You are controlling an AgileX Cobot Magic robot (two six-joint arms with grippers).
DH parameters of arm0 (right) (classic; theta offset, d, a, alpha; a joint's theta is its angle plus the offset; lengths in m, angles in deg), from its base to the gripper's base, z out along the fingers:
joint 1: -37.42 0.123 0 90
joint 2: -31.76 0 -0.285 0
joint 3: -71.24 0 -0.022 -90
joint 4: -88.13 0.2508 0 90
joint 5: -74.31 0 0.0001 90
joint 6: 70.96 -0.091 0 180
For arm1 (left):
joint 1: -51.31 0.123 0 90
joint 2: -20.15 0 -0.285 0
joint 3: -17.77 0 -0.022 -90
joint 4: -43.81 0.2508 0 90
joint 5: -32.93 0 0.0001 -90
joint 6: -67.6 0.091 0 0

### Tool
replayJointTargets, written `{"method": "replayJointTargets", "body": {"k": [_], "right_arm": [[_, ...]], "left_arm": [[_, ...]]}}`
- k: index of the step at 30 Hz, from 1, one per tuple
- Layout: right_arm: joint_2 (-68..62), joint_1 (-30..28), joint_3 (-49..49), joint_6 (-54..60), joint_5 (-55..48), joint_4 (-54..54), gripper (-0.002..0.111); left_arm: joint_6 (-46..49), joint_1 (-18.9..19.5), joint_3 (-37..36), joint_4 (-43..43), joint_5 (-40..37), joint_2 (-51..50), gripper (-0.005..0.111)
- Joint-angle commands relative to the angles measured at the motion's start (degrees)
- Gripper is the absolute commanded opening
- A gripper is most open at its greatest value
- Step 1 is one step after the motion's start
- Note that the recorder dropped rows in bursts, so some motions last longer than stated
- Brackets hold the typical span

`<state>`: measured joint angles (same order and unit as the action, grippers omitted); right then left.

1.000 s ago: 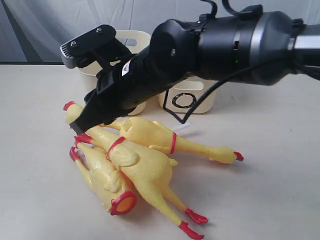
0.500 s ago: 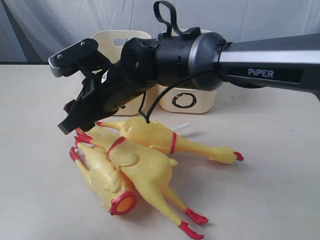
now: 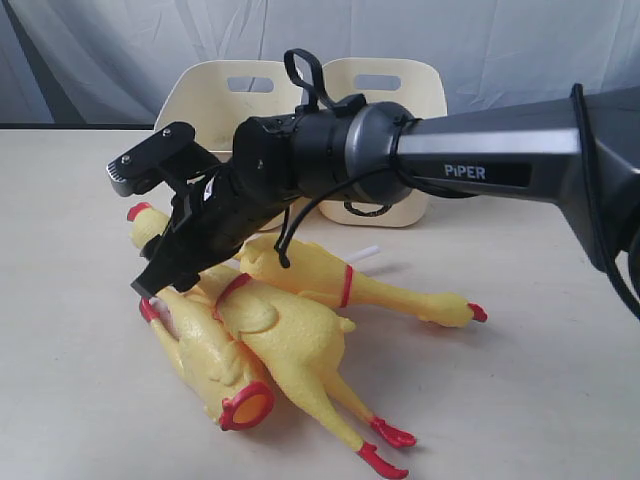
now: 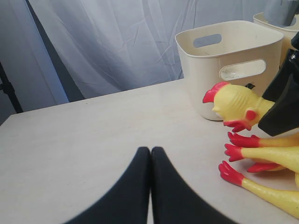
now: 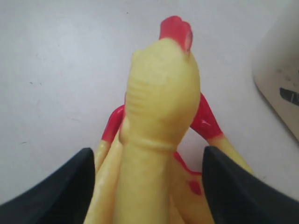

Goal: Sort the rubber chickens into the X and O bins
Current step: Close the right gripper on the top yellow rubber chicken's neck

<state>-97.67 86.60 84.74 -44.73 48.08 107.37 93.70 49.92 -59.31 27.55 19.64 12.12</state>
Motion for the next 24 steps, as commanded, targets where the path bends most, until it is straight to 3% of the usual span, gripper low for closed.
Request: {"method": "replayJointTargets", "body": {"k": [1, 14, 24], "right_arm": [[0.07, 0.09, 0.36, 0.37, -0.44, -0.69, 0.059], [0.07, 0.09, 0.36, 0.37, -1.87, -0.8, 0.001], [2.79, 0.09, 0.36, -2.11, -1.87, -0.58, -0.001]], "left_arm": [[-0.18, 0.17, -0.13, 0.04, 0.41, 0.24, 0.0], [-0.18, 0.17, -0.13, 0.04, 0.41, 0.24, 0.0], [-0.18, 0.17, -0.13, 0.04, 0.41, 0.24, 0.0]]}}
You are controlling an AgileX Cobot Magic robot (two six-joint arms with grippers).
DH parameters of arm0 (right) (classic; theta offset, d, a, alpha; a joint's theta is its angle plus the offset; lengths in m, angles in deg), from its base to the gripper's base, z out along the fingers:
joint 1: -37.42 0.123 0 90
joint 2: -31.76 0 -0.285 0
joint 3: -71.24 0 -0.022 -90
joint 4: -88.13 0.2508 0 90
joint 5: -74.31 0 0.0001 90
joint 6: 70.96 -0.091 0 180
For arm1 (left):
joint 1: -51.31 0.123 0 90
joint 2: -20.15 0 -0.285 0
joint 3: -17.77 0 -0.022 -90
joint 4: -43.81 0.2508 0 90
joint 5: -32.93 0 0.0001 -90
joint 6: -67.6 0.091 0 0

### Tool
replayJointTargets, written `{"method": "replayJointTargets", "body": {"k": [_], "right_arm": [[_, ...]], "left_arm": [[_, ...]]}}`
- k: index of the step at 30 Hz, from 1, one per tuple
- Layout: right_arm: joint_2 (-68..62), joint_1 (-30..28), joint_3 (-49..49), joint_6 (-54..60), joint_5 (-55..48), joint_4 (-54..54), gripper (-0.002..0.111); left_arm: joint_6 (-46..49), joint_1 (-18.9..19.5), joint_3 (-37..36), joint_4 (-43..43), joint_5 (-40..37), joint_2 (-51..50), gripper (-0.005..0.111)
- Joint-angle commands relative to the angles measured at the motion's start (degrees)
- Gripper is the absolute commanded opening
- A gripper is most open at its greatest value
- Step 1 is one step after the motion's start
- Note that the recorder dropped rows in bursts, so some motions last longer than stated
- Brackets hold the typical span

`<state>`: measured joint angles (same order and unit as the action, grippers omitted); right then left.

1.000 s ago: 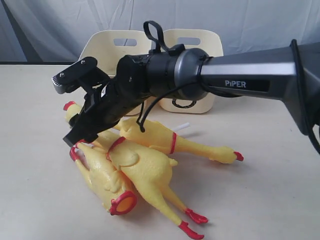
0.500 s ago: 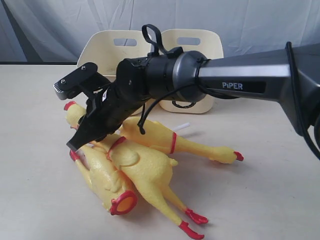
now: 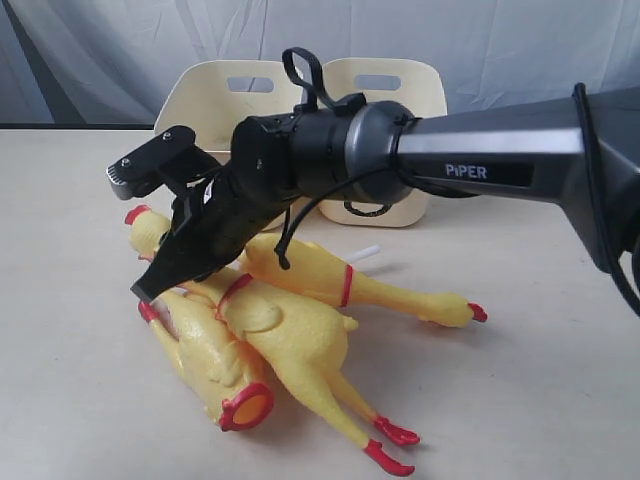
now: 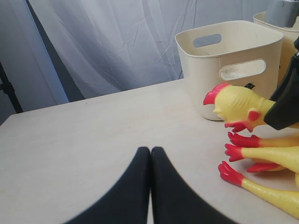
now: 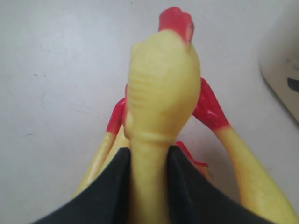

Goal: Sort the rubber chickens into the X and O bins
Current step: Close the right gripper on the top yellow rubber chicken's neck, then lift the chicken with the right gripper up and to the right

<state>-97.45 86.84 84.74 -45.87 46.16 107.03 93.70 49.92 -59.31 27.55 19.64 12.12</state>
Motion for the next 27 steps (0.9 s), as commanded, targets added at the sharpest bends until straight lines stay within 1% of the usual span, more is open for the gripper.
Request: {"method": "replayJointTargets", "body": {"k": [1, 8, 19, 27], "right_arm": [[3.12, -0.15, 0.36, -1.54, 0.05, -0.23, -0.001], [8.68, -0.15, 0.36, -7.37, -1.77, -0.23, -0.001], [19.19, -0.27, 0.36, -10.79, -3.86, -0.69, -0.001], [25.96, -4.37, 0.36, -14.65, -4.75, -0.88, -0.001]], "left_arm": [[-0.18, 0.17, -0.13, 0.04, 0.41, 0.24, 0.0], [-0.18, 0.17, -0.13, 0.04, 0.41, 0.24, 0.0], [-0.18, 0.17, -0.13, 0.04, 0.41, 0.24, 0.0], [-0.18, 0.17, -0.13, 0.04, 0.41, 0.24, 0.0]]}}
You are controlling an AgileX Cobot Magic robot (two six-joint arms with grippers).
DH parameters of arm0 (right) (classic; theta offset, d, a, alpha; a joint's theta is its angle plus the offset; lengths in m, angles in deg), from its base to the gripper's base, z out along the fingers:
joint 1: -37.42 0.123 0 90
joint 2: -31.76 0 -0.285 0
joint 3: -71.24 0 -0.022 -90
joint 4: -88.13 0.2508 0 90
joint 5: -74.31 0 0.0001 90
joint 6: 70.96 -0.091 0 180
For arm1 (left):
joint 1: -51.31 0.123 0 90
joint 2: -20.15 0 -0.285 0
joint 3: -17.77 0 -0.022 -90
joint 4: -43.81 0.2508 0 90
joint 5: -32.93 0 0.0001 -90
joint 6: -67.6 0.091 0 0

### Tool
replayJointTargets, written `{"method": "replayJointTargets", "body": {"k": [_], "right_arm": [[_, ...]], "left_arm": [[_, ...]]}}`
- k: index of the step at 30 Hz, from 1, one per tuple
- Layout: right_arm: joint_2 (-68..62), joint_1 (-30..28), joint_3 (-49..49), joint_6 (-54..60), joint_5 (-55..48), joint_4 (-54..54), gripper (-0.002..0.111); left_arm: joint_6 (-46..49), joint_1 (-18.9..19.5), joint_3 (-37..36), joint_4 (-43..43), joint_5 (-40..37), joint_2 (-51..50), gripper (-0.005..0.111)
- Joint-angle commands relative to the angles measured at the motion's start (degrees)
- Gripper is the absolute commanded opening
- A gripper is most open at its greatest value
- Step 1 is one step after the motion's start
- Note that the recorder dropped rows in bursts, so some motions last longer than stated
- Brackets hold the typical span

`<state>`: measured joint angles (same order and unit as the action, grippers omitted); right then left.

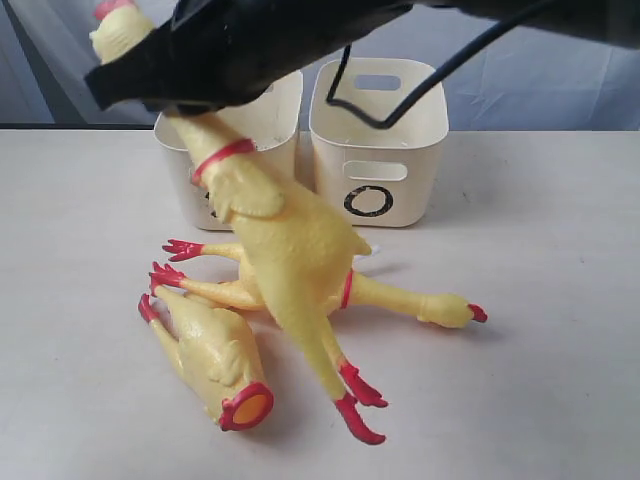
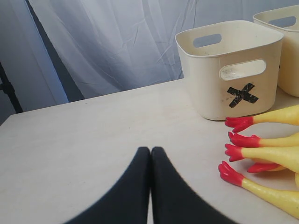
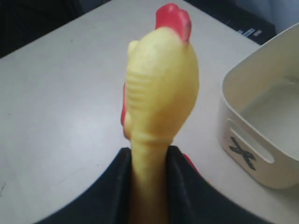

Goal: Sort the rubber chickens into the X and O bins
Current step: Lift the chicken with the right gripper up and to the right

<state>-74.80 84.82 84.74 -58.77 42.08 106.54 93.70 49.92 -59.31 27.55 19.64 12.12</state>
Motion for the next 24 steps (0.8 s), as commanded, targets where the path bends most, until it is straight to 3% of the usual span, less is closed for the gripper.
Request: {"method": "replayJointTargets", "body": {"k": [1, 13, 24], "right_arm": [[4.07, -2.82, 0.36, -1.75, -1.33, -0.39, -0.001], [14.71, -3.39, 0.36, -2.57, -2.79, -3.59, -0.001], [27.44, -3.39, 0.36, -21.41, -4.24, -26.6, -0.001]], "left_arm": [[-0.18, 0.17, -0.13, 0.04, 0.41, 0.24, 0.0], [-0.18, 0.17, -0.13, 0.04, 0.41, 0.24, 0.0], [-0.18, 0.17, -0.13, 0.04, 0.41, 0.24, 0.0]]}}
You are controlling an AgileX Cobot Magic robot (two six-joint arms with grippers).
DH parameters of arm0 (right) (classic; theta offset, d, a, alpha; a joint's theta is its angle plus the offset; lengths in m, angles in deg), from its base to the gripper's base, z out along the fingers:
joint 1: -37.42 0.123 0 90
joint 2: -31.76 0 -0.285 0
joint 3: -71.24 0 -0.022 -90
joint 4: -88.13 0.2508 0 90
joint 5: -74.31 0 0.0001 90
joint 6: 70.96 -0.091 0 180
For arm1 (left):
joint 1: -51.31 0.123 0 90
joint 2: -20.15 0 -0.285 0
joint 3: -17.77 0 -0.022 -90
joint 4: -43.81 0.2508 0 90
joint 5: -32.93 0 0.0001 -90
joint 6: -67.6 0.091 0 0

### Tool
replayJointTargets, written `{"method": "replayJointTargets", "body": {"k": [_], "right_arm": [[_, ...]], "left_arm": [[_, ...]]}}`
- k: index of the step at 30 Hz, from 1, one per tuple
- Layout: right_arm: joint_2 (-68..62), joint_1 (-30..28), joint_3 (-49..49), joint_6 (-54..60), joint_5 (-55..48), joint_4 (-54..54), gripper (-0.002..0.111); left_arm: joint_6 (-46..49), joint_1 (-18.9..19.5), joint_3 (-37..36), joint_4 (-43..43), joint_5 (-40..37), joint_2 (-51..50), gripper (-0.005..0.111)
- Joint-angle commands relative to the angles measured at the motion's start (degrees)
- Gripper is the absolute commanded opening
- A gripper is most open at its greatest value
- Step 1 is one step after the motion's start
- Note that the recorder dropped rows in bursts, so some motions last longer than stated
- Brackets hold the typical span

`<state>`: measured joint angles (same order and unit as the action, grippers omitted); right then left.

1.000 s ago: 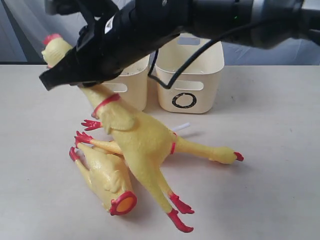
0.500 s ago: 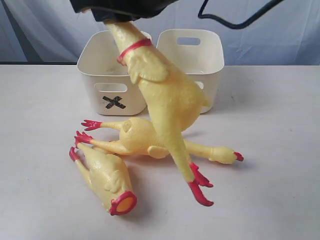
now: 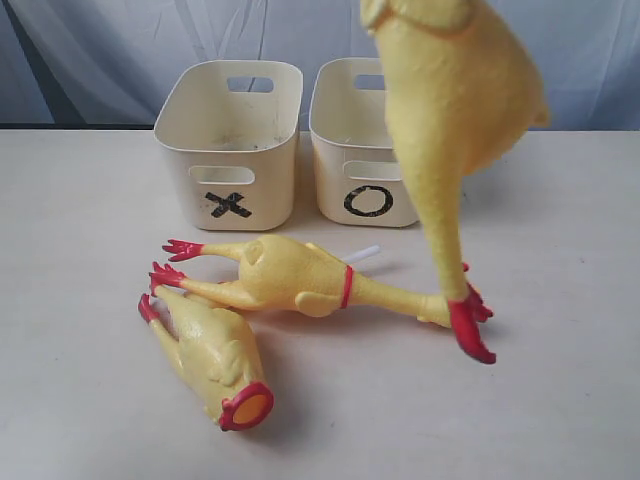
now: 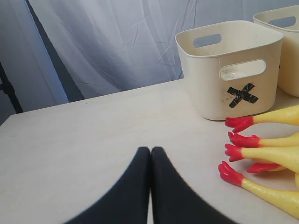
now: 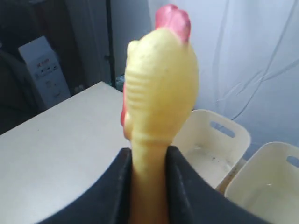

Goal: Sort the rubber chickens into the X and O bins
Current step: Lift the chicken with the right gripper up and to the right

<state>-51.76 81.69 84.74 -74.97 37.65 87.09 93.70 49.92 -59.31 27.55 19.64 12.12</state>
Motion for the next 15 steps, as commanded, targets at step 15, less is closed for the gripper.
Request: {"method": "replayJointTargets", "body": {"k": [15], "right_arm": [[13.25, -0.26, 0.36, -38.7, -2.18, -48.36, -0.001]], "left_arm": [[-0.18, 0.17, -0.13, 0.04, 0.41, 0.24, 0.0]]}}
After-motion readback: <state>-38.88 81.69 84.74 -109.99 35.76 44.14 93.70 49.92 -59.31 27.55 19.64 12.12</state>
